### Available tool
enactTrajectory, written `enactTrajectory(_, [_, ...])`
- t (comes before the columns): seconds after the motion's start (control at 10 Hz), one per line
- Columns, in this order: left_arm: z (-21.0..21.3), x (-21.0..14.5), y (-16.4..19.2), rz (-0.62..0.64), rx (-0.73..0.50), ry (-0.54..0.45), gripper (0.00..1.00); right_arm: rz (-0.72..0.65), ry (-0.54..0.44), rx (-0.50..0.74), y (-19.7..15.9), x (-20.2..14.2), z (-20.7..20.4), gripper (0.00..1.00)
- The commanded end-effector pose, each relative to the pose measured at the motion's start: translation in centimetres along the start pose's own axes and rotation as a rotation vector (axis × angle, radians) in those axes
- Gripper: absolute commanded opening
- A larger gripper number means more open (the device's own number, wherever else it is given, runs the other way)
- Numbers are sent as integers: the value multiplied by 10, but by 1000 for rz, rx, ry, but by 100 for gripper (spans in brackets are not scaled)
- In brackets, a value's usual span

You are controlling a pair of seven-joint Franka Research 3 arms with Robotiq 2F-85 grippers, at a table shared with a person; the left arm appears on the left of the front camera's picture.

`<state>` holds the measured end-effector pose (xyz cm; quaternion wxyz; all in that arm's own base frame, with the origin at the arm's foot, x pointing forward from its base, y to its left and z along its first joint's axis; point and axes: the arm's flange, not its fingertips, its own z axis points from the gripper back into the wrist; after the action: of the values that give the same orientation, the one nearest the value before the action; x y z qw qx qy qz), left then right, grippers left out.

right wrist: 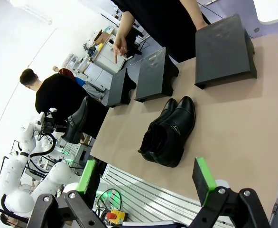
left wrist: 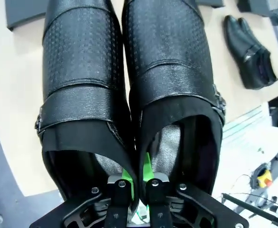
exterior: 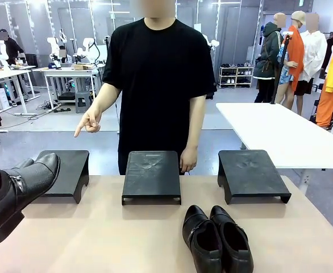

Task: Place the shoes on the stand as instructed by the person.
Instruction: Pick up one pair of Shoes and place it on the Shoes Stand indicated by the person.

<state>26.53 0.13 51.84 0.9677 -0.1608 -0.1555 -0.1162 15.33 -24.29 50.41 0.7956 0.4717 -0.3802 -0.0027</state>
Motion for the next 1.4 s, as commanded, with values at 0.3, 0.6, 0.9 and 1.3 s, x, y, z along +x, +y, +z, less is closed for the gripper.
enactTrajectory(0.3, [-19,114,-13,13,96,32,8,21,-8,5,1,1,0,100])
enactTrajectory(0.6, [-33,152,6,66,173,-9,8,21,-8,5,1,1,0,100])
enactTrajectory(0.9, [-60,193,41,37,150,-54,8,21,-8,5,1,1,0,100])
enactTrajectory(1.3, [-81,217,66,22,203,-155,8,21,-8,5,1,1,0,100])
